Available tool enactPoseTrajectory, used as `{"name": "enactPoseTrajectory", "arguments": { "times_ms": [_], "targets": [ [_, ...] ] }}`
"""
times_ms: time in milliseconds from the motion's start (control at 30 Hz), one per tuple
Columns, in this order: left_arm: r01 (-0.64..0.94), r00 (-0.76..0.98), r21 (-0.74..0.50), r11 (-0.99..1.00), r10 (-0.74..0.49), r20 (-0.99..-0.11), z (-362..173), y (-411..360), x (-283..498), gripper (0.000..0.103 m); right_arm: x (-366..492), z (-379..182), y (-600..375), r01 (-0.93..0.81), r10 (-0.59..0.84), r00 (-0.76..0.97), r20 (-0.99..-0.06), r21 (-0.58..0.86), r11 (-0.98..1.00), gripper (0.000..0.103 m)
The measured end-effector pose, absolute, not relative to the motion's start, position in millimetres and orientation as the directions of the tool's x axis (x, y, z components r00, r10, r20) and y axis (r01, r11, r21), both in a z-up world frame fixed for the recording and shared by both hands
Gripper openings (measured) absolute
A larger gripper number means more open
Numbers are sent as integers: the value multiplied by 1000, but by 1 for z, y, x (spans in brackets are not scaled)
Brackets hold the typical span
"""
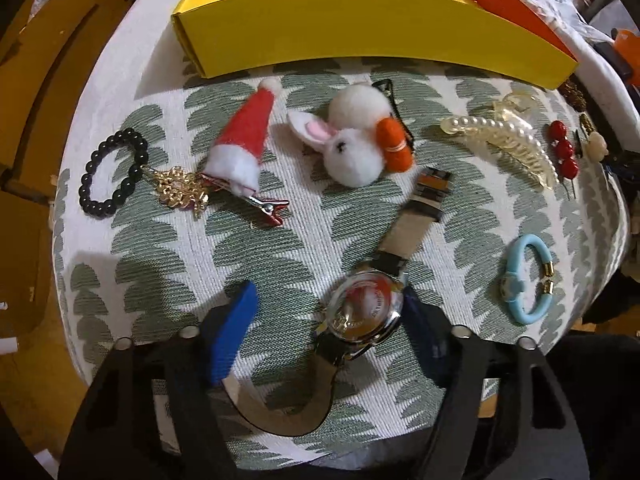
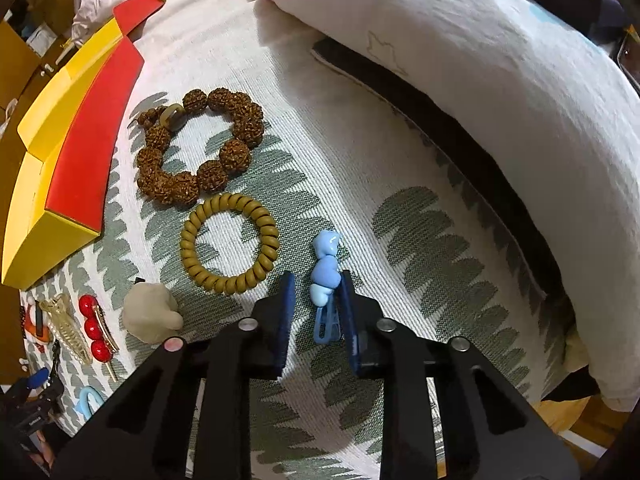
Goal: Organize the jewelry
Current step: 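Close the left tool on the watch strap while the right tool grips the blue clip, then carry the watch with the left tool while the right tool carries the blue clip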
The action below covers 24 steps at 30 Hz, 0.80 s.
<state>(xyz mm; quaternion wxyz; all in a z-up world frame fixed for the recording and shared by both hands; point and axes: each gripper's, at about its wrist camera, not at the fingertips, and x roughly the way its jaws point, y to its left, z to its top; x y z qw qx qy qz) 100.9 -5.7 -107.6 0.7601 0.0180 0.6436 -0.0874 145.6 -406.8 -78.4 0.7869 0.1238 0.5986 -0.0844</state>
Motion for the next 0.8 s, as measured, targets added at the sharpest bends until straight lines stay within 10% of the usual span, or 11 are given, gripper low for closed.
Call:
{"name": "enactPoseTrajectory", "arguments": {
  "times_ms": [267, 800],
  "targets": [
    [196, 137, -147, 970, -175, -975, -104, -13, 98, 37, 146, -79, -408, 285, 28, 267, -963, 106, 953, 14],
    [192, 148, -273, 943, -303, -941, -74, 2, 69, 32, 130, -58, -413, 291, 82, 319, -944, 181, 939, 14]
  ]
}}
